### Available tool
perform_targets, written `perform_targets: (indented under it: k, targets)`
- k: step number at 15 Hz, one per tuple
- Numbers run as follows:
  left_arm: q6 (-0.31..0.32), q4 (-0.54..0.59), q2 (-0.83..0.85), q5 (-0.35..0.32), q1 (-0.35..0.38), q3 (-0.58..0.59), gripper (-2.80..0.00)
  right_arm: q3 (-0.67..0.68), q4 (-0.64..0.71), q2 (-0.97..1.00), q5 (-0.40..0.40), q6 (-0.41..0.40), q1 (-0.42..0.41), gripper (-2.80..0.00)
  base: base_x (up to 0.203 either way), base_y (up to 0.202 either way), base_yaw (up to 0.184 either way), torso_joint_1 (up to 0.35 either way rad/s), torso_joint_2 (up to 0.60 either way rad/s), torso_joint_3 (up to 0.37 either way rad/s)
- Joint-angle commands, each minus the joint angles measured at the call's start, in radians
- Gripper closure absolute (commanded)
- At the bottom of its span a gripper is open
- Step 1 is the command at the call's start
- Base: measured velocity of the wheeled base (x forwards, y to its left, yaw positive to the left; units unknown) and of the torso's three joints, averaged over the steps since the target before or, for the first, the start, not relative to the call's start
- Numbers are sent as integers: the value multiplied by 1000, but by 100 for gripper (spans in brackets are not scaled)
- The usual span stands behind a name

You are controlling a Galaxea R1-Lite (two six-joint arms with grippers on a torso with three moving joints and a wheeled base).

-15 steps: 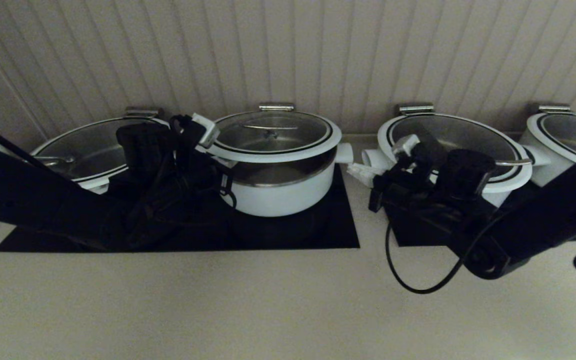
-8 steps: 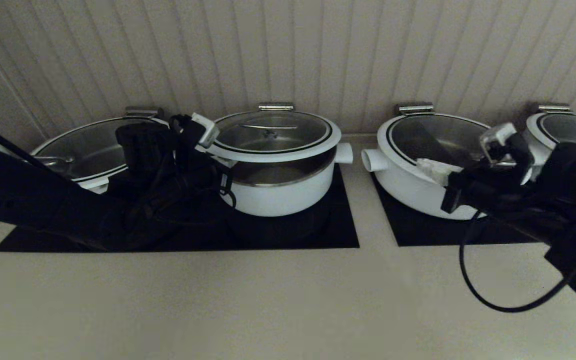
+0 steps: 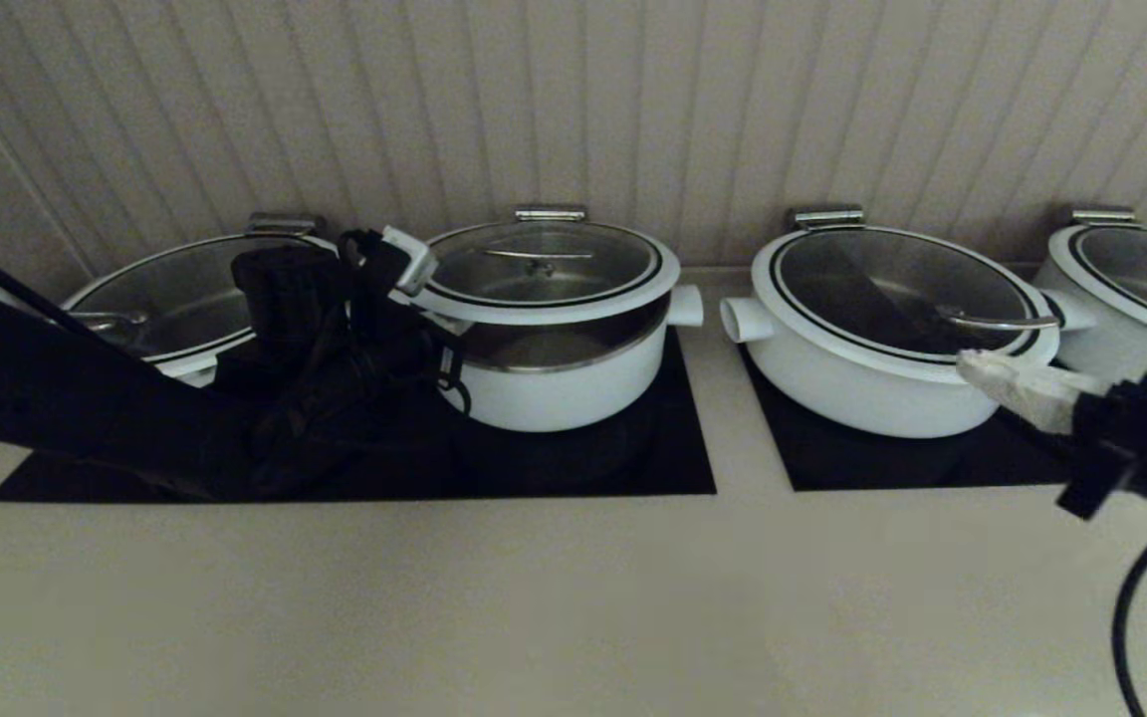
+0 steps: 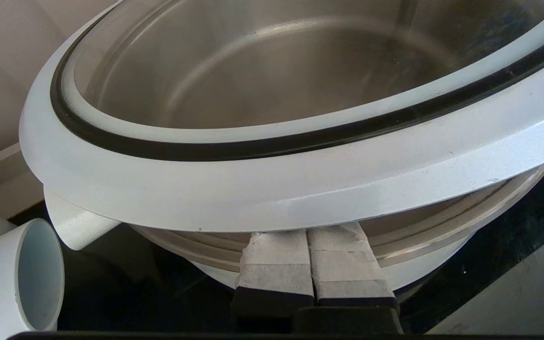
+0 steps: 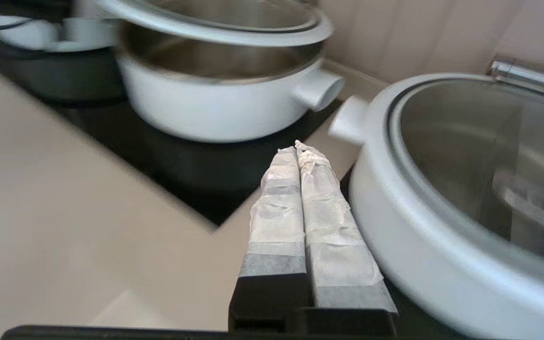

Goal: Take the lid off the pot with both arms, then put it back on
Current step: Open the pot lid completely

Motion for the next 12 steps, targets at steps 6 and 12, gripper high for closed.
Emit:
perform_targets:
  k: [6,12]
  targets:
    - [2,-6,-16,-1,0,6,0,152,638,-893,-51,29,10,0,0,0,0,0,0,0]
    - [1,-6,-22,-2,1,8,0,406,796,-977,-362,-3,9,0,0,0,0,0,0,0]
